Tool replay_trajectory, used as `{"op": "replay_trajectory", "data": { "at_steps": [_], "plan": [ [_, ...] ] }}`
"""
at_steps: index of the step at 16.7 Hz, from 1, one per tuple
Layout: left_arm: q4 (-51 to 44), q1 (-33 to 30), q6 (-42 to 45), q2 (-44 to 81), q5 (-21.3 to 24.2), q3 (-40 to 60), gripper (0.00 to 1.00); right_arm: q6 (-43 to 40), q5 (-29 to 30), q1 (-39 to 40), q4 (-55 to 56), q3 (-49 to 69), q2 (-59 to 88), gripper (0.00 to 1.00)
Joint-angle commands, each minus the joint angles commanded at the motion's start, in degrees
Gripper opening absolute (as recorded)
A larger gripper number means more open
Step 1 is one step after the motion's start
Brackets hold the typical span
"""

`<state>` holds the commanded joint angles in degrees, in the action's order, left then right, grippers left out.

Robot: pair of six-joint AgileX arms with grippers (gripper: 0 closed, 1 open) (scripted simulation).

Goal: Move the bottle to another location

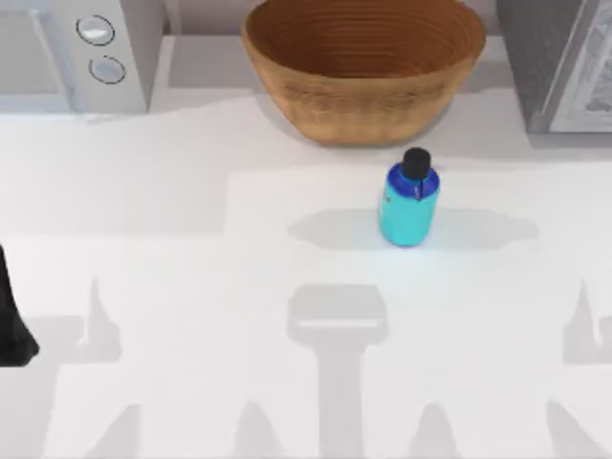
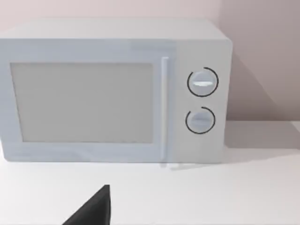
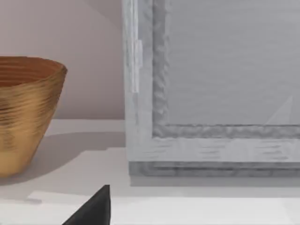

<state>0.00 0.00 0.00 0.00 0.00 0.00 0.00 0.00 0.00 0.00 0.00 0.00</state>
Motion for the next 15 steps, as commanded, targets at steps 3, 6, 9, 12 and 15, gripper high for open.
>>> {"op": "replay_trajectory", "data": {
  "at_steps": [3, 6, 9, 12, 15],
  "plan": [
    [0.0, 0.0, 0.0, 0.0, 0.0, 0.0, 1.0, -0.1, -0.2, 0.1, 0.1, -0.1, 0.4, 1.0],
    [0.0, 0.0, 0.0, 0.0, 0.0, 0.0, 1.0, -1.0, -1.7, 1.1, 2.3, 0.0, 4.6, 1.0],
    [0.0, 0.0, 0.0, 0.0, 0.0, 0.0, 1.0, -2.0, -3.7, 2.0, 7.9, 1.3, 11.6, 1.0],
    [0.0, 0.0, 0.0, 0.0, 0.0, 0.0, 1.0, -2.7, -5.8, 2.6, 16.3, 3.8, 21.0, 1.0],
    [0.0, 0.0, 0.0, 0.0, 0.0, 0.0, 1.0, -3.1, -8.3, 3.3, 26.3, 6.5, 32.4, 1.0]
  ]
}}
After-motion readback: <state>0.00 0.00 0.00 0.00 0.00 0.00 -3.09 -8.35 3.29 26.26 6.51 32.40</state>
